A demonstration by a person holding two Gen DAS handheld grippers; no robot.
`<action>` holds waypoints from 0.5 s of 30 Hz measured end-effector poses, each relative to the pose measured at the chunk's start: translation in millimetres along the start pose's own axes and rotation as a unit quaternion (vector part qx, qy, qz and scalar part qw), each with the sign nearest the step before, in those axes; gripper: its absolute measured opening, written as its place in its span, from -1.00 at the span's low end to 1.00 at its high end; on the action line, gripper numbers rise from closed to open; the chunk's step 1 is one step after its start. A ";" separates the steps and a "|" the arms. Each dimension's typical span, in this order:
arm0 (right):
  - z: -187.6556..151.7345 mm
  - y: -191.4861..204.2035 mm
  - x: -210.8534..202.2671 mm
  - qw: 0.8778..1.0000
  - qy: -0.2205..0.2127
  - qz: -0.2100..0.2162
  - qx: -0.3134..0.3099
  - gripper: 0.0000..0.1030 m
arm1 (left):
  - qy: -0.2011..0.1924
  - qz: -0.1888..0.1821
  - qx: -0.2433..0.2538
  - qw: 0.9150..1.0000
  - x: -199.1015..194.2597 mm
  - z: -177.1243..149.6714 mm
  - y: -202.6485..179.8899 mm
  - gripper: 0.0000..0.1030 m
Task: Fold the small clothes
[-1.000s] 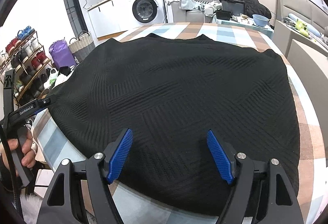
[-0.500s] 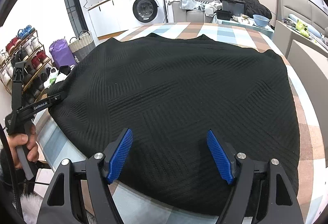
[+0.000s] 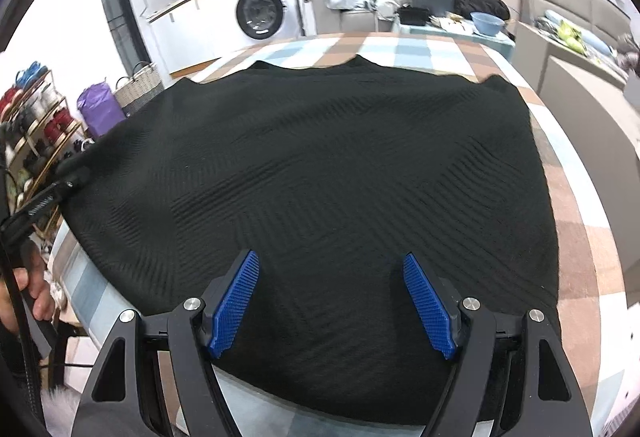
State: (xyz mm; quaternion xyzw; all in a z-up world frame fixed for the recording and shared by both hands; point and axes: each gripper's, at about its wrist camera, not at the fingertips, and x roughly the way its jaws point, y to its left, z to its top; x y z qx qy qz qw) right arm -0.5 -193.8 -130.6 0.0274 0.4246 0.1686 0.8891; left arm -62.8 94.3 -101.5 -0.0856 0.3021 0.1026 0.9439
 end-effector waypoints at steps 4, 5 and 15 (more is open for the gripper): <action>0.4 -4.8 2.3 1.000 0.005 0.005 0.005 0.49 | -0.036 -0.033 0.044 0.998 -15.1 18.1 -37.2 -0.71; 0.2 -4.1 2.8 1.000 0.006 0.004 0.000 0.50 | -0.046 -0.042 0.057 0.996 -17.5 20.5 -47.5 -0.71; 3.7 -20.7 -3.7 0.999 -0.001 0.021 0.032 0.51 | -0.019 -0.217 0.212 0.953 -24.2 -6.6 -183.0 -0.70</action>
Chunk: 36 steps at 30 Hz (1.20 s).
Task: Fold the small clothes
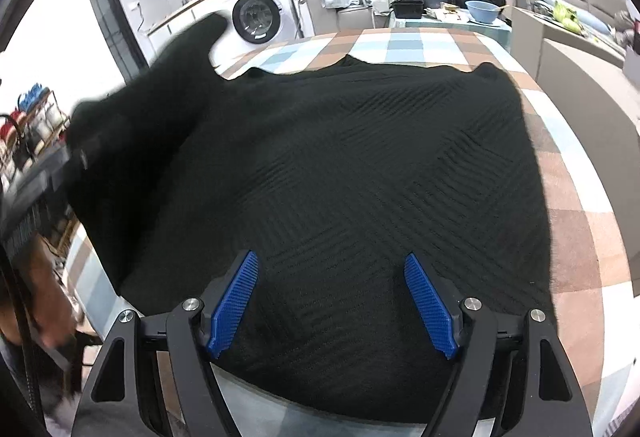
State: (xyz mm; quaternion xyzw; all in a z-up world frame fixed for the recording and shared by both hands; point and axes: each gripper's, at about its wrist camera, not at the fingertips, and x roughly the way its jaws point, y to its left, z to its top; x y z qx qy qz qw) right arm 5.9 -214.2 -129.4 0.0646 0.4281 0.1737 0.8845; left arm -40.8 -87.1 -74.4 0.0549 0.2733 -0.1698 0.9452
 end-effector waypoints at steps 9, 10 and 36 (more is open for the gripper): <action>8.1 -35.4 -17.6 0.998 -0.006 -0.041 0.046 0.51 | 0.058 -0.105 0.010 0.993 -1.7 -31.0 -29.4 0.42; 8.8 -36.6 -19.6 0.998 -0.010 -0.040 0.051 0.51 | 0.049 -0.107 0.007 0.993 -8.7 -28.7 -25.5 0.46; 16.5 -18.0 -16.7 0.973 0.001 0.207 0.098 -0.87 | 0.109 0.003 -0.120 0.987 28.1 -43.6 104.0 0.56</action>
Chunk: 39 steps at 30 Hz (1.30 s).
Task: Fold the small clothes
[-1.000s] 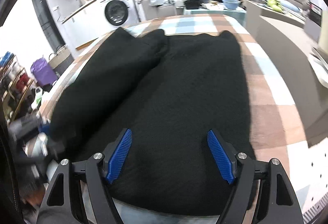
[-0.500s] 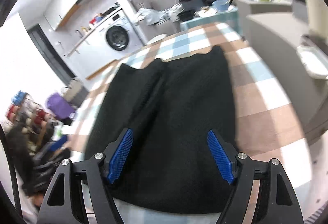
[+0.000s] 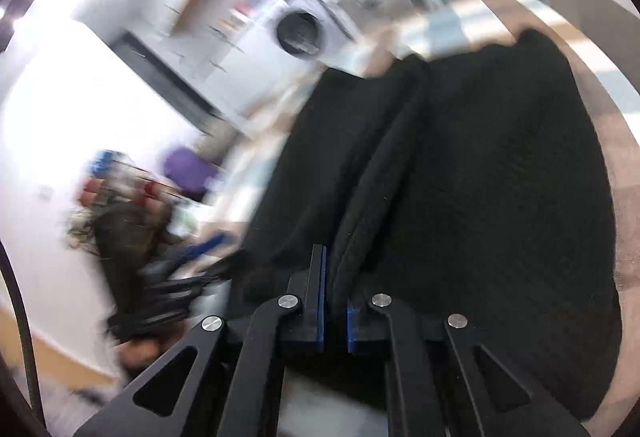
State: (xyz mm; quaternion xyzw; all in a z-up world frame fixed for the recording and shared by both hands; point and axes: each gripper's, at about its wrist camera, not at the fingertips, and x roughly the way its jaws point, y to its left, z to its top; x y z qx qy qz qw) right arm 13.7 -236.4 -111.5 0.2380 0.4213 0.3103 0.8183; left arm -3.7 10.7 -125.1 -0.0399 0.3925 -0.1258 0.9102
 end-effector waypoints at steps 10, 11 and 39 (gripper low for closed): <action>-10.8 -12.8 -26.0 0.991 -0.007 -0.136 -0.012 -0.25 | 0.019 -0.007 0.019 1.000 15.2 6.0 -13.0 0.56; -8.3 -11.1 -32.1 0.991 -0.022 -0.133 -0.011 -0.25 | 0.021 -0.006 0.023 0.999 16.8 5.7 -14.0 0.56; 40.6 -24.2 38.9 0.996 0.059 -0.035 0.053 -0.06 | 0.028 -0.034 0.002 0.999 20.1 4.6 -2.5 0.56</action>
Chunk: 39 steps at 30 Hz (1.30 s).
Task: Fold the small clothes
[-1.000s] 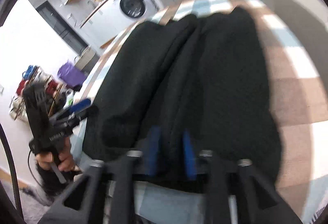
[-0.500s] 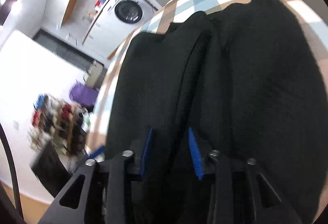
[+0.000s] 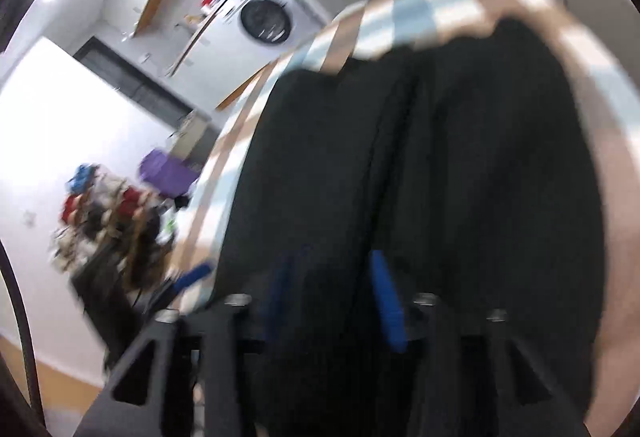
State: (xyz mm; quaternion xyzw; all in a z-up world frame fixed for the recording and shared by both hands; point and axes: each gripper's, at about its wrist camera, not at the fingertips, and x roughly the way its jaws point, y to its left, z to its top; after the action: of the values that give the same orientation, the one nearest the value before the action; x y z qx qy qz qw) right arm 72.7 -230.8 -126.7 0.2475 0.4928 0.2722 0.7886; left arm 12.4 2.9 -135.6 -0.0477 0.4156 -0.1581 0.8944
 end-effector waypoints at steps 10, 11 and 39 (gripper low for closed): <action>-53.5 22.6 -30.8 0.996 -0.037 -0.006 -0.080 -0.84 | 0.007 -0.006 0.015 1.000 0.7 -7.9 -12.8 0.56; -54.4 19.0 -28.9 0.996 -0.030 -0.030 -0.077 -0.85 | 0.009 -0.007 0.016 1.000 0.2 -9.4 -13.2 0.56; 0.0 9.6 -19.7 0.988 -0.094 -0.060 -0.107 -0.83 | 0.006 0.018 -0.010 1.000 2.5 5.1 -4.4 0.56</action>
State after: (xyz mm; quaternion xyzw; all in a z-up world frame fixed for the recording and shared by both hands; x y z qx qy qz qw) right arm 63.7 -237.1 -107.7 0.1557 0.3986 0.2510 0.8682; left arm 16.7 -2.3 -133.2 -0.0487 0.4232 -0.1378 0.8942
